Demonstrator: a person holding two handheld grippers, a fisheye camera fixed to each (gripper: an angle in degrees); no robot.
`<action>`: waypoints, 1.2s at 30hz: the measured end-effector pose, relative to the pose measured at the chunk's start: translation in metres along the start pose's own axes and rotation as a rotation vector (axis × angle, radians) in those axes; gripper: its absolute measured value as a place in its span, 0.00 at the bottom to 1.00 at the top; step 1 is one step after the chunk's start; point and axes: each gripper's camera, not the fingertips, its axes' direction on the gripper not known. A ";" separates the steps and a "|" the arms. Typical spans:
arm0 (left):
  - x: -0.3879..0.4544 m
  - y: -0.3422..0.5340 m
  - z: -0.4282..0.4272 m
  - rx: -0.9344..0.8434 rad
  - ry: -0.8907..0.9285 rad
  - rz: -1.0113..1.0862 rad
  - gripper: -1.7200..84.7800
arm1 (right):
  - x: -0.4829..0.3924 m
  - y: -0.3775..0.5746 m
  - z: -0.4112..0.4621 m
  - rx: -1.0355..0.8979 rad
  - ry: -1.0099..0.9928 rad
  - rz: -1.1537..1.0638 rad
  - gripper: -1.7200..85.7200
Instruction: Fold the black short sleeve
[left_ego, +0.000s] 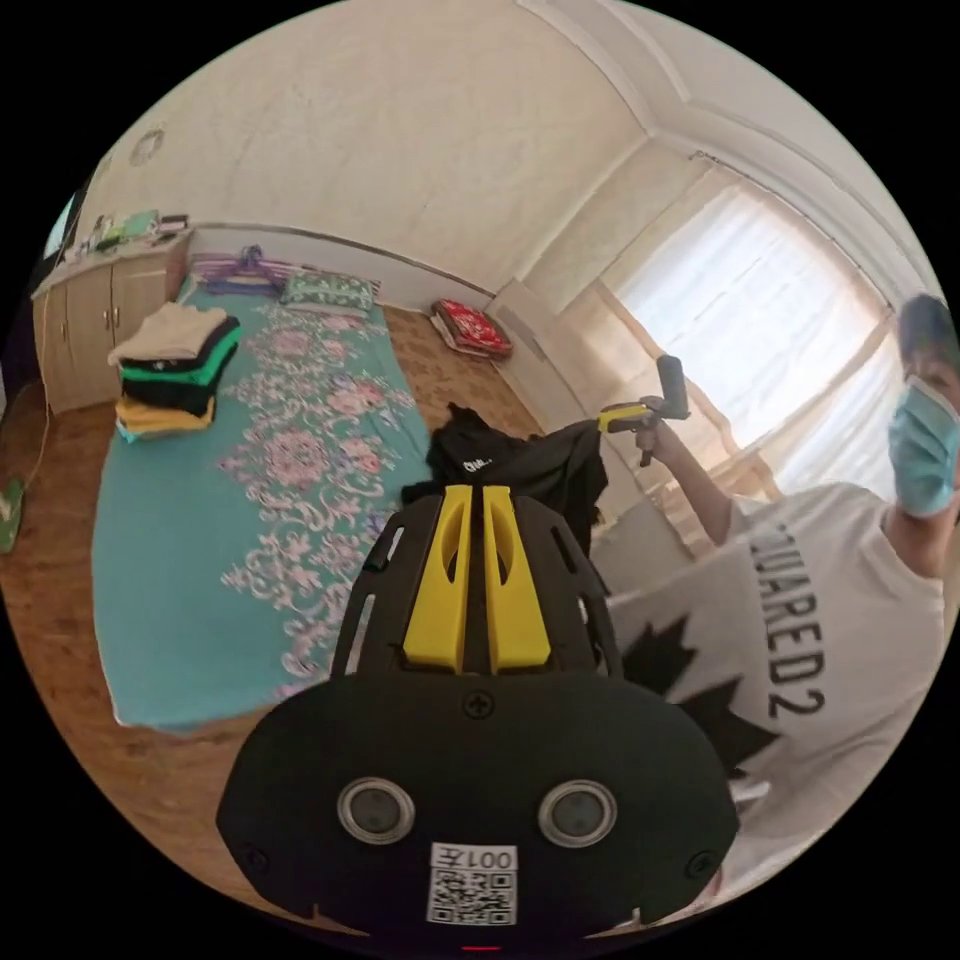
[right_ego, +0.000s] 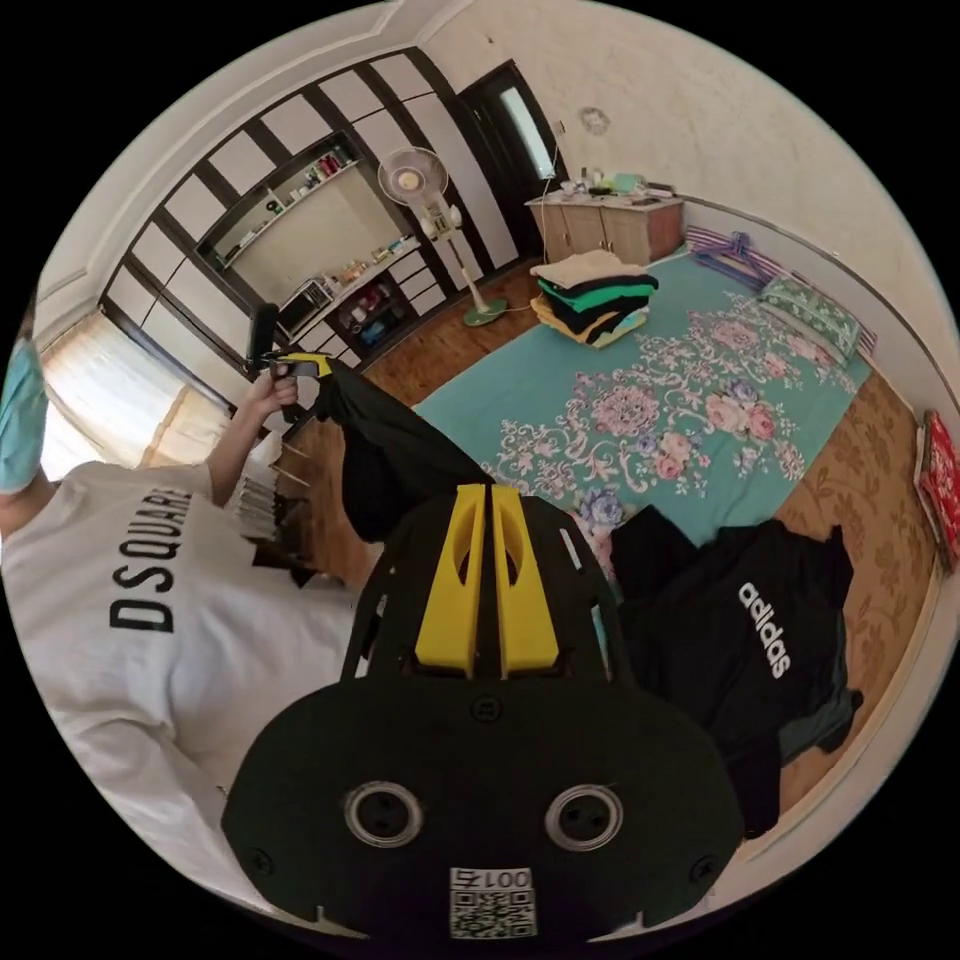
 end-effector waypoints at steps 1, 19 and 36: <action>-0.027 -0.035 -0.005 0.015 -0.041 -0.015 0.01 | 0.019 -0.036 0.003 0.035 0.018 0.005 0.02; -0.197 -0.369 -0.065 -0.085 -0.308 0.239 0.01 | 0.050 -0.400 -0.003 0.368 0.284 -0.084 0.03; -0.533 -0.235 0.062 -0.722 -0.235 -0.004 0.01 | 0.059 -0.594 0.477 -0.369 0.294 0.403 0.03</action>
